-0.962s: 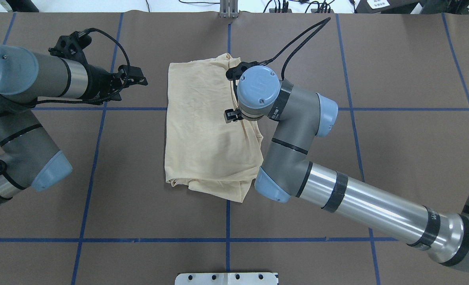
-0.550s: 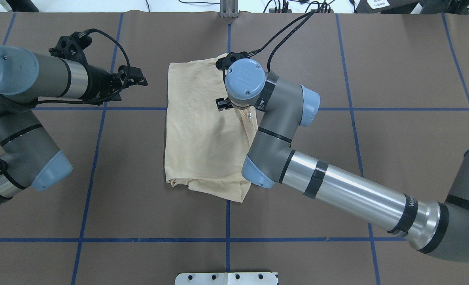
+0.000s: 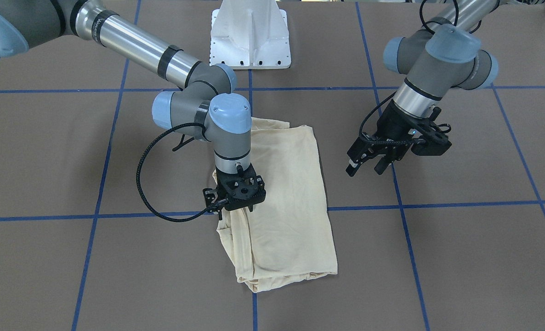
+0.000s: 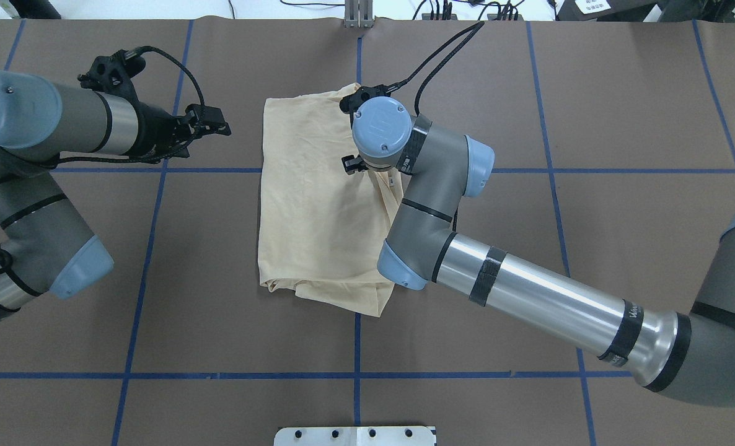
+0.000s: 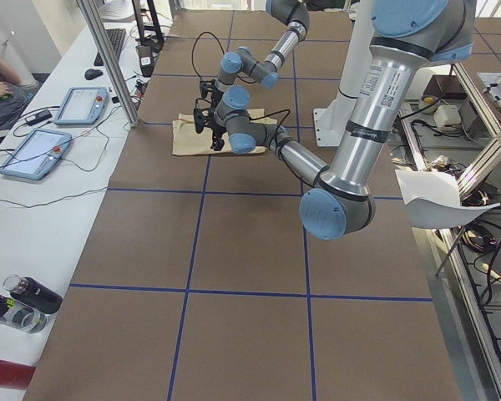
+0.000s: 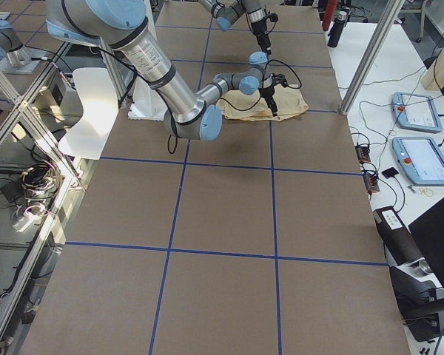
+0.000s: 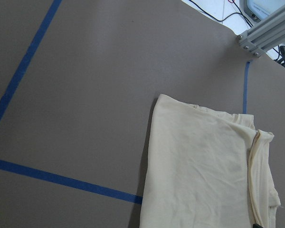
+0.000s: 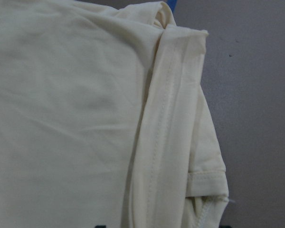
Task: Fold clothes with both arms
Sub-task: 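Slide the right gripper along the shirt's side edge toward the far end, then raise the right gripper away from the shirt toward the far side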
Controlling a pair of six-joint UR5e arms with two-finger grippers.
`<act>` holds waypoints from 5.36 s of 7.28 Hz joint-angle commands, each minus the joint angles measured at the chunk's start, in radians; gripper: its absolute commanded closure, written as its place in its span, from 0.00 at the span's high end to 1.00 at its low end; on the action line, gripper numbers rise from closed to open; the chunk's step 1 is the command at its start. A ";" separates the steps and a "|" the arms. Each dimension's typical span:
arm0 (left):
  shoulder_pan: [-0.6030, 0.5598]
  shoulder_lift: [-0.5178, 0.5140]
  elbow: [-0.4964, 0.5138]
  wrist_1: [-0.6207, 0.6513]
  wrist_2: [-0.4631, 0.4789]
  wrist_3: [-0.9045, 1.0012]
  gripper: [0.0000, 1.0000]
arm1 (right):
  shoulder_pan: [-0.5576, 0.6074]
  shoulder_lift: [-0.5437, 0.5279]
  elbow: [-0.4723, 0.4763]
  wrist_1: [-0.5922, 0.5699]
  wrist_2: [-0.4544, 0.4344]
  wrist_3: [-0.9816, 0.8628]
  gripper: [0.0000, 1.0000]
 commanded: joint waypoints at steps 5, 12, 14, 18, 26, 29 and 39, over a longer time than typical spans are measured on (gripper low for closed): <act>0.002 -0.005 -0.002 0.000 -0.001 -0.004 1.00 | 0.040 -0.039 -0.009 0.000 0.007 -0.061 0.82; 0.000 0.000 -0.002 0.002 -0.001 -0.010 1.00 | 0.180 -0.113 0.108 -0.011 0.154 -0.204 0.83; 0.002 -0.002 0.001 0.003 -0.001 -0.001 1.00 | 0.174 0.008 0.010 -0.008 0.102 -0.176 0.86; 0.002 0.000 0.015 0.000 -0.001 -0.001 1.00 | 0.105 0.175 -0.231 0.030 -0.049 -0.170 0.97; 0.002 -0.002 0.047 -0.009 -0.001 0.001 1.00 | 0.086 0.179 -0.377 0.120 -0.110 -0.173 0.98; 0.002 0.000 0.044 -0.011 -0.001 -0.002 1.00 | 0.149 0.150 -0.379 0.120 -0.098 -0.179 0.98; 0.144 0.029 -0.132 -0.084 0.005 -0.388 1.00 | 0.237 -0.354 0.482 -0.038 0.427 0.287 0.99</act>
